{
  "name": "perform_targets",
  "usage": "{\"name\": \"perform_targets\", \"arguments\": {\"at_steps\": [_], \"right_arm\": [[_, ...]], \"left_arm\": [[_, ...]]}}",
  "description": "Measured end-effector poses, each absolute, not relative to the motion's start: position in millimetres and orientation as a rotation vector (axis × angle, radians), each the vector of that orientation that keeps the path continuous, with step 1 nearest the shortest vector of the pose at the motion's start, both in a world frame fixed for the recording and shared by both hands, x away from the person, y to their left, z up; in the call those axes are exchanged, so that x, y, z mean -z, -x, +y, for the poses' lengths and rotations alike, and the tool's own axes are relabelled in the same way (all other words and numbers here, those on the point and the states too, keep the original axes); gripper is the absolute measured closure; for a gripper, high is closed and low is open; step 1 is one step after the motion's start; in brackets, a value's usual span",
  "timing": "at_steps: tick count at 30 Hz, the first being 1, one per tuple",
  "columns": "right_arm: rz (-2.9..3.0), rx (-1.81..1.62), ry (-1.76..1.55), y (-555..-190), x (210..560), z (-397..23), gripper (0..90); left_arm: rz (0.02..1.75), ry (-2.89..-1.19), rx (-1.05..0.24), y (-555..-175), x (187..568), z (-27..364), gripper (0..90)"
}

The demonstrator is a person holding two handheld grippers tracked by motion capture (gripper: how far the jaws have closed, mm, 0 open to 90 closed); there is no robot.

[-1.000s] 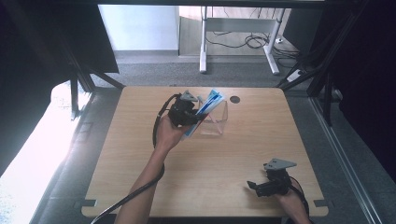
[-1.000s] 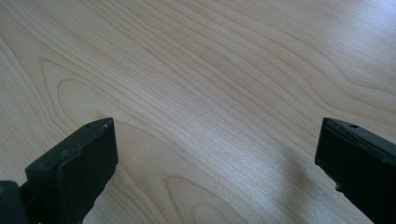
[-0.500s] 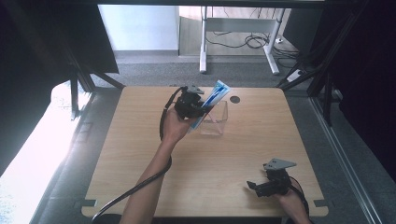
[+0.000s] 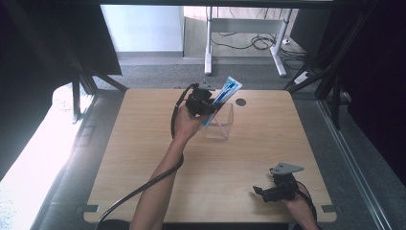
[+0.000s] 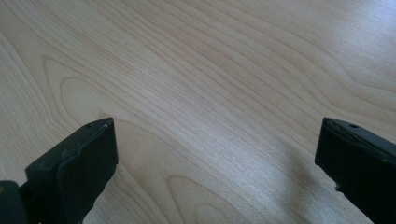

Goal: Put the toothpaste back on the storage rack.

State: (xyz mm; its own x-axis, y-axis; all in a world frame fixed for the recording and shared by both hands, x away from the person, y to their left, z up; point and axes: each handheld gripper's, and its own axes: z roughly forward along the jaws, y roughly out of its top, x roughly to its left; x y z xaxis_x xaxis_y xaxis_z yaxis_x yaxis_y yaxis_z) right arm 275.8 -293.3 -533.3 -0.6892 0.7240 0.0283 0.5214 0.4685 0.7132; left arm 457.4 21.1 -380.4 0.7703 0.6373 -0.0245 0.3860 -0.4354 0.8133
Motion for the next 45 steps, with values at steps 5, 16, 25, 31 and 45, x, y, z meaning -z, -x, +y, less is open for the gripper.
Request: {"name": "perform_targets", "arguments": {"at_steps": [5, 16, 25, 31, 45], "right_arm": [[2.448, -1.038, -1.064, -276, 534, -293, 0.0], [2.448, -1.044, -1.060, -276, 533, -293, 0.0], [2.450, -1.046, -1.062, -276, 534, -293, 0.0], [2.452, -1.045, -1.060, -276, 534, -293, 0.0], [2.466, -1.045, -1.056, -276, 535, -293, 0.0]], "left_arm": [[0.763, -2.072, -0.360, -465, 382, 17, 73.4], [0.766, -2.059, -0.384, -479, 378, 10, 73.4], [0.766, -2.045, -0.396, -488, 380, 3, 73.4], [0.766, -2.029, -0.395, -494, 384, -3, 73.3], [0.751, -2.043, -0.434, -502, 406, -17, 73.2]]}}
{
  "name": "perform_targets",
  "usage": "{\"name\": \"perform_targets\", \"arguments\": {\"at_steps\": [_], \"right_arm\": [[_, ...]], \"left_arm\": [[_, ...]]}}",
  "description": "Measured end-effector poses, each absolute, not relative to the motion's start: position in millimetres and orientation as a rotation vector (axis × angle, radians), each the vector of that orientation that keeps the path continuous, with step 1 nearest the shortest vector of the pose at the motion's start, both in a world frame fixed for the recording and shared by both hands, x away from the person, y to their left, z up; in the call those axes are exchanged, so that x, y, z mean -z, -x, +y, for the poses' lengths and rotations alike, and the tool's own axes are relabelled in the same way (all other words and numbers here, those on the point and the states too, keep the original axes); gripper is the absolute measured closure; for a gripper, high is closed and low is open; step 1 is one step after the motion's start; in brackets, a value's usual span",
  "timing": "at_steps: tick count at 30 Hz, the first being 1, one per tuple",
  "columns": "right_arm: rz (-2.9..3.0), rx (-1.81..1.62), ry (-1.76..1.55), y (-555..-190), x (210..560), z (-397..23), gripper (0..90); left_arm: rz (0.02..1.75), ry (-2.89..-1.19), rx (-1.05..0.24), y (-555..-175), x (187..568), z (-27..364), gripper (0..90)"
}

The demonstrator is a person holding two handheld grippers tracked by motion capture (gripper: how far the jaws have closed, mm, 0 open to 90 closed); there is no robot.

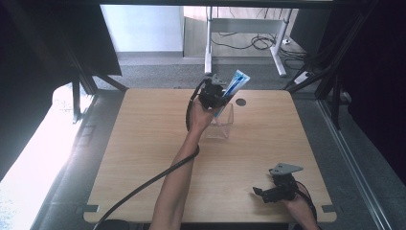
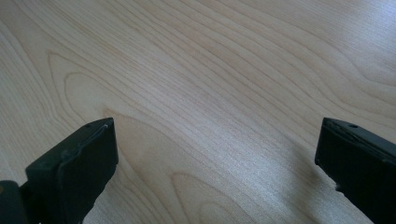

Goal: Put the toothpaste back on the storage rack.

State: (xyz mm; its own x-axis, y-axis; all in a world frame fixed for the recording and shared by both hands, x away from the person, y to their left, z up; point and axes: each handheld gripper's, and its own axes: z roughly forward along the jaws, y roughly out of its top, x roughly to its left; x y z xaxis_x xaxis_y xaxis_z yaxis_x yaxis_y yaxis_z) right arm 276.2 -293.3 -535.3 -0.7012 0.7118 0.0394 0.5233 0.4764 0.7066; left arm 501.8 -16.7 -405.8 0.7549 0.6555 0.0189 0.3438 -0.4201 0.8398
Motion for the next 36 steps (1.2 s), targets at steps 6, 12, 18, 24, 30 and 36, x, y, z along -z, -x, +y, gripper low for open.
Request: {"name": "perform_targets", "arguments": {"at_steps": [6, 12, 18, 24, 30, 36], "right_arm": [[2.451, -1.028, -1.051, -275, 534, -293, 0.0], [2.441, -1.026, -1.040, -275, 532, -293, 0.0], [2.445, -1.020, -1.032, -275, 533, -293, 0.0], [2.444, -1.014, -1.031, -275, 533, -293, 0.0], [2.447, -1.006, -1.030, -275, 533, -292, 0.0], [2.450, -1.002, -1.028, -275, 533, -292, 0.0]], "left_arm": [[0.751, -2.058, -0.447, -502, 415, -20, 73.0], [0.743, -2.077, -0.464, -499, 422, -23, 72.8], [0.733, -2.088, -0.479, -496, 430, -25, 72.8], [0.730, -2.112, -0.486, -495, 440, -26, 72.5], [0.717, -2.133, -0.499, -494, 443, -24, 72.2], [0.704, -2.149, -0.506, -491, 445, -20, 71.9]]}}
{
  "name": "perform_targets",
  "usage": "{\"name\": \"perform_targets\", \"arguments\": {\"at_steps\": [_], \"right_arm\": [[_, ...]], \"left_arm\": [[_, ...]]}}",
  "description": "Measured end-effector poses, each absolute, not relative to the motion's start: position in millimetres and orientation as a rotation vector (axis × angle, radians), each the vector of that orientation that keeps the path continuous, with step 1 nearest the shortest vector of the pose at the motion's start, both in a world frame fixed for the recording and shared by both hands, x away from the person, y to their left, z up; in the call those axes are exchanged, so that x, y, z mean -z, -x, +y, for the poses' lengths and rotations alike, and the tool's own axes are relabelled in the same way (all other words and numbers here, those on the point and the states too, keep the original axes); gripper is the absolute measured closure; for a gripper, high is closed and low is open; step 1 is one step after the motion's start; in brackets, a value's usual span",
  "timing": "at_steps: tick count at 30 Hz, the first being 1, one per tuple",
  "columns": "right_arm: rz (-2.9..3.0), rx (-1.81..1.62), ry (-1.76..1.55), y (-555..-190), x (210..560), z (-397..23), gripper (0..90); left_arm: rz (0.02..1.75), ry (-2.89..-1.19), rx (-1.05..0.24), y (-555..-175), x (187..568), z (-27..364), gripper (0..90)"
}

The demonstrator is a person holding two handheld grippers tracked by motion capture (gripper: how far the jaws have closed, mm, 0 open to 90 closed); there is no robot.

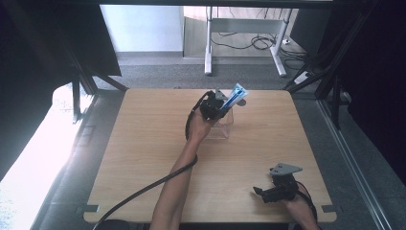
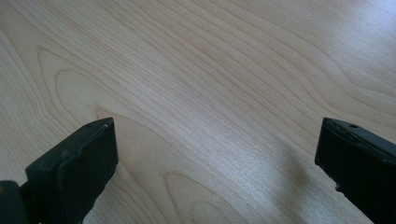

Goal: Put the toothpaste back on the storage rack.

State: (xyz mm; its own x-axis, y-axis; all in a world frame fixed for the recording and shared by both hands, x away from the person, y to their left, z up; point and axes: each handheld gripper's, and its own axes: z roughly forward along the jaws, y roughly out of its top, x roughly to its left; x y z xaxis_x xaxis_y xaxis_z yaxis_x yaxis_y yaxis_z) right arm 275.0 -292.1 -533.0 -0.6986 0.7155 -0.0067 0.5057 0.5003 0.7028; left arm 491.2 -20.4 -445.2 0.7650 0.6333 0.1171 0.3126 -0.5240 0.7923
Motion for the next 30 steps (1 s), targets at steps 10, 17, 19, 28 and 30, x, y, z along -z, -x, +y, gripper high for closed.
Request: {"name": "perform_targets", "arguments": {"at_steps": [10, 17, 19, 28, 30], "right_arm": [[2.454, -0.993, -1.028, -275, 534, -292, 0.0], [2.460, -0.986, -1.021, -275, 534, -291, 0.0], [2.460, -0.986, -1.021, -275, 534, -290, 0.0], [2.466, -0.980, -1.020, -275, 535, -290, 0.0], [2.466, -0.980, -1.020, -275, 535, -290, 0.0]], "left_arm": [[0.680, -2.170, -0.497, -486, 445, -19, 70.8], [0.679, -2.214, -0.501, -483, 449, -16, 70.0], [0.676, -2.209, -0.493, -483, 450, -15, 70.3], [0.678, -2.198, -0.470, -477, 453, -12, 69.8], [0.677, -2.202, -0.459, -476, 454, -11, 69.2]]}}
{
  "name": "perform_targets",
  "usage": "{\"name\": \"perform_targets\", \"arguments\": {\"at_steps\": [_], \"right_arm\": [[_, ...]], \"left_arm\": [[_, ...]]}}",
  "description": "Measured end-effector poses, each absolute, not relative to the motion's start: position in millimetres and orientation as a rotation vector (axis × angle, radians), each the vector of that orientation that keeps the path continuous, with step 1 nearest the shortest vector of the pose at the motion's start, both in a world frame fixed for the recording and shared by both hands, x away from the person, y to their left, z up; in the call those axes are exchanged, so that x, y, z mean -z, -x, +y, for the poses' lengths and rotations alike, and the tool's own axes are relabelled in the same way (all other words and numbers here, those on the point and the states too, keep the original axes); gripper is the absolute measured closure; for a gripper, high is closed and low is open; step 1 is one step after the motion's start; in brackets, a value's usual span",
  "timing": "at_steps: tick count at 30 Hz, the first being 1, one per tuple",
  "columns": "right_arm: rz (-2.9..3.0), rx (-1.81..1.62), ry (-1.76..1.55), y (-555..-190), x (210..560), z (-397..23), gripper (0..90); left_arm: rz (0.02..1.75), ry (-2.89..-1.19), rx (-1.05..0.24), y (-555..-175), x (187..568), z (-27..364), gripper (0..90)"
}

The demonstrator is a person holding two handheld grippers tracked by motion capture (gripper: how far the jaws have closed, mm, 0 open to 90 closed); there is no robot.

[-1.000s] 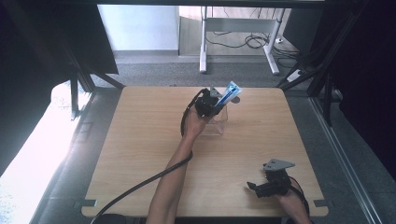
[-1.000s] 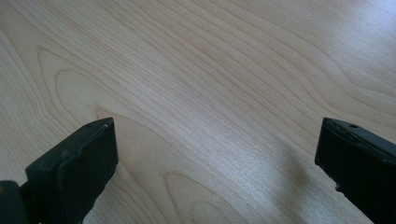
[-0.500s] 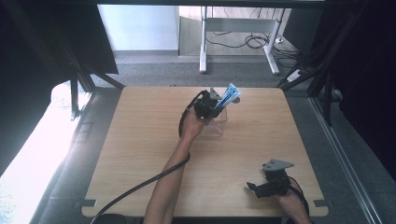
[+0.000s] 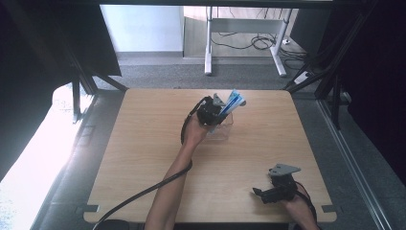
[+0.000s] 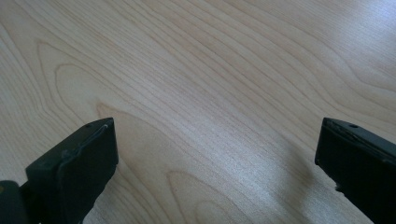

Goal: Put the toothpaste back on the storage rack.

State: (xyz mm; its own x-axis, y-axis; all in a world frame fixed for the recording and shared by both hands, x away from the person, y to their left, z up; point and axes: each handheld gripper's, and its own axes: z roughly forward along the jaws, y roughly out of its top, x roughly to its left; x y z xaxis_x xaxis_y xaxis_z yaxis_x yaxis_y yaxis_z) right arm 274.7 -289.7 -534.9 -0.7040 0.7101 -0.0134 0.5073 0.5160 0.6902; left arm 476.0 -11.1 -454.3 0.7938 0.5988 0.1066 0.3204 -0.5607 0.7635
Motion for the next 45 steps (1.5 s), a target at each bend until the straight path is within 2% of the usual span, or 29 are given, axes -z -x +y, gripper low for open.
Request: {"name": "perform_targets", "arguments": {"at_steps": [9, 16, 20, 23, 29, 31, 35, 45], "right_arm": [[2.469, -0.981, -1.017, -275, 535, -289, 0.0], [2.467, -0.982, -1.017, -275, 536, -289, 0.0], [2.467, -0.982, -1.017, -275, 535, -289, 0.0], [2.463, -0.984, -1.018, -275, 535, -289, 0.0], [2.460, -0.982, -1.019, -274, 534, -289, 0.0], [2.455, -0.985, -1.020, -274, 534, -289, 0.0], [2.456, -0.990, -1.020, -275, 534, -290, 0.0], [2.460, -0.986, -1.023, -275, 535, -289, 0.0]], "left_arm": [[0.651, -2.250, -0.438, -472, 456, -10, 66.9], [0.670, -2.225, -0.422, -472, 456, -10, 63.4], [0.690, -2.165, -0.407, -470, 454, -6, 55.3], [0.705, -2.148, -0.408, -470, 454, -5, 46.2], [0.753, -2.090, -0.309, -471, 453, 1, 24.0], [0.762, -2.085, -0.294, -470, 451, 2, 19.7], [0.765, -2.089, -0.290, -465, 447, 6, 14.6], [0.735, -2.090, -0.336, -443, 436, 18, 13.0]]}}
